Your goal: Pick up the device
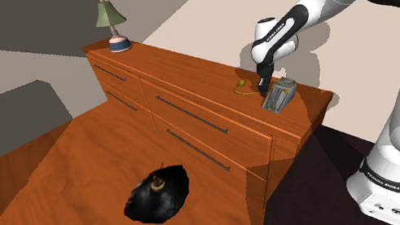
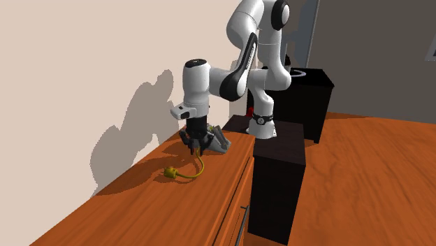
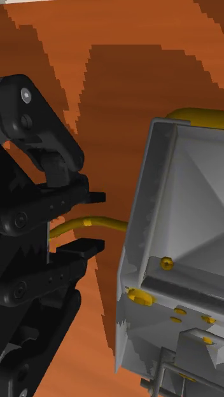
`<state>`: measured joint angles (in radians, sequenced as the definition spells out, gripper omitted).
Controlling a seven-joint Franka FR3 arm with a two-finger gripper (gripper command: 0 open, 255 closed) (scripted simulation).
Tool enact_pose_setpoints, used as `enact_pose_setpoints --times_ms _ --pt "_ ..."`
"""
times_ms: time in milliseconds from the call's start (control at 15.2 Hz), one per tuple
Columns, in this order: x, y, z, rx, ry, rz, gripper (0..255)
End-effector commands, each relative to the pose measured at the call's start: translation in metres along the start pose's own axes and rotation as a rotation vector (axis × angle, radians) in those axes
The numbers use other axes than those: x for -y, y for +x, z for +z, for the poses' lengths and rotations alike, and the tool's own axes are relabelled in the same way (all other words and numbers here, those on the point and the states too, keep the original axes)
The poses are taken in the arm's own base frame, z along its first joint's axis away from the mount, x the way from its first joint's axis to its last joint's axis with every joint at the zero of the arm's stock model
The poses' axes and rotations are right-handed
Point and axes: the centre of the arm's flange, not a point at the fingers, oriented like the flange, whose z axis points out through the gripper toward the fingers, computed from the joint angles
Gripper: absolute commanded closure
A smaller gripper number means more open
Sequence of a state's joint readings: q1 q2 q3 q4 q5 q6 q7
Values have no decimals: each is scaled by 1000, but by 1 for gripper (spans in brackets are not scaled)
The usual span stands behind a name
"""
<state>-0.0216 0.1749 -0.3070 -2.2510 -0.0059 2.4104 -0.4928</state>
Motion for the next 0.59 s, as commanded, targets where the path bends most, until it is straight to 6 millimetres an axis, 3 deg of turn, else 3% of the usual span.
enact_pose_setpoints --times_ms 0,528 --pt "0 0 0 0 0 0 255" --pt "0 0 -5 0 0 0 255"
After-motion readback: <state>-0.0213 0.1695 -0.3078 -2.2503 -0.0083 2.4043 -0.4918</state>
